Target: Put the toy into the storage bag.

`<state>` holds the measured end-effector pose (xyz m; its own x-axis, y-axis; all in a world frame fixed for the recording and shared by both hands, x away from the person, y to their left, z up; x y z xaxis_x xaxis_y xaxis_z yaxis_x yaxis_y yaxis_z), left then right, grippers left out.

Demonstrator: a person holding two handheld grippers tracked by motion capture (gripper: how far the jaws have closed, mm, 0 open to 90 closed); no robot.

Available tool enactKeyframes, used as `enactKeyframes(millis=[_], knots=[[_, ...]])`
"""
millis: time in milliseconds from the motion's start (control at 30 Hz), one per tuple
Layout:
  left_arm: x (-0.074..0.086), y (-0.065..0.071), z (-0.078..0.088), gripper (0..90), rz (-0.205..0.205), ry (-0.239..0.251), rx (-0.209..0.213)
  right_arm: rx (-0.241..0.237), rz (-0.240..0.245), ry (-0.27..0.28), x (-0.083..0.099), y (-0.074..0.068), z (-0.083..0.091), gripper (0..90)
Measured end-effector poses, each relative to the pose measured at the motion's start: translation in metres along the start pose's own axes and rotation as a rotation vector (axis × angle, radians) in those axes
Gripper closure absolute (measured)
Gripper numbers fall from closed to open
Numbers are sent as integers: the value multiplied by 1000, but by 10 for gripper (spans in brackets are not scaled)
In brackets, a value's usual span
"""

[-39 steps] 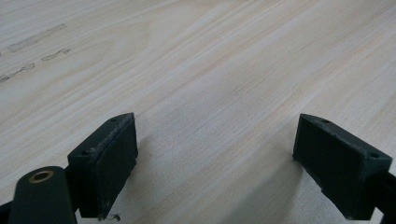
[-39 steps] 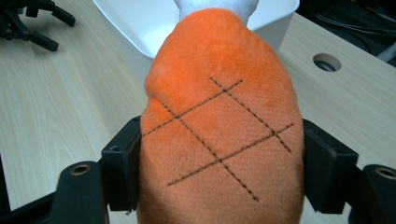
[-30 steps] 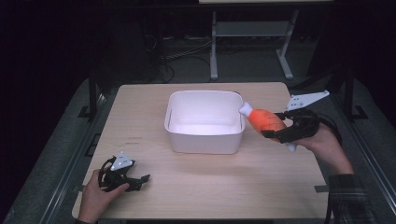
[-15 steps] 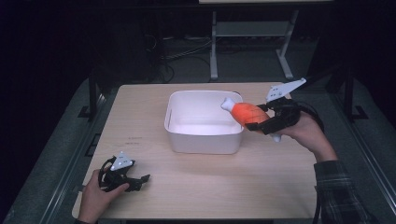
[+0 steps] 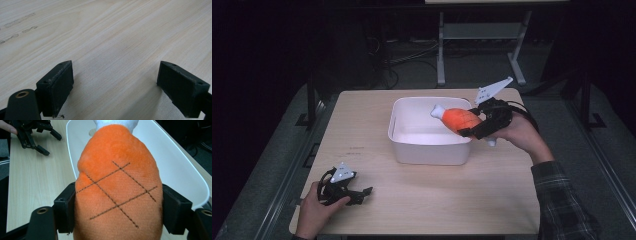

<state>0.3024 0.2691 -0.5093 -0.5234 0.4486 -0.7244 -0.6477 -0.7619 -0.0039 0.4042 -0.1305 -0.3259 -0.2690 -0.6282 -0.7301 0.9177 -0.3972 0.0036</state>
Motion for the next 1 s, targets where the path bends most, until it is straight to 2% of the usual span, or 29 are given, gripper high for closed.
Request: enactKeyframes(millis=[233, 467, 633, 1000], knots=[[0, 0, 0, 130, 0, 0, 0, -39, 41, -19, -17, -2, -17, 259], [0, 0, 0, 130, 0, 0, 0, -63, 62, -30, -27, -3, -32, 254], [0, 0, 0, 130, -1, -1, -1, -92, 100, -53, -34, -3, -46, 247], [0, 0, 0, 130, 0, -1, -1, -128, 141, -94, -41, -4, -71, 239]])
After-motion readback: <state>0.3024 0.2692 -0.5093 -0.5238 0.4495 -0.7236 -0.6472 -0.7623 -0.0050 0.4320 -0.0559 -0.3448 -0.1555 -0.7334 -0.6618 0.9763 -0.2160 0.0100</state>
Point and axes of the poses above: each handheld gripper's, and its own axes: z roughly backward along the jaws, x roughly out of its underside, y roughly to its right, the point moved 5 cm from there along -z, roughly forward along the jaws
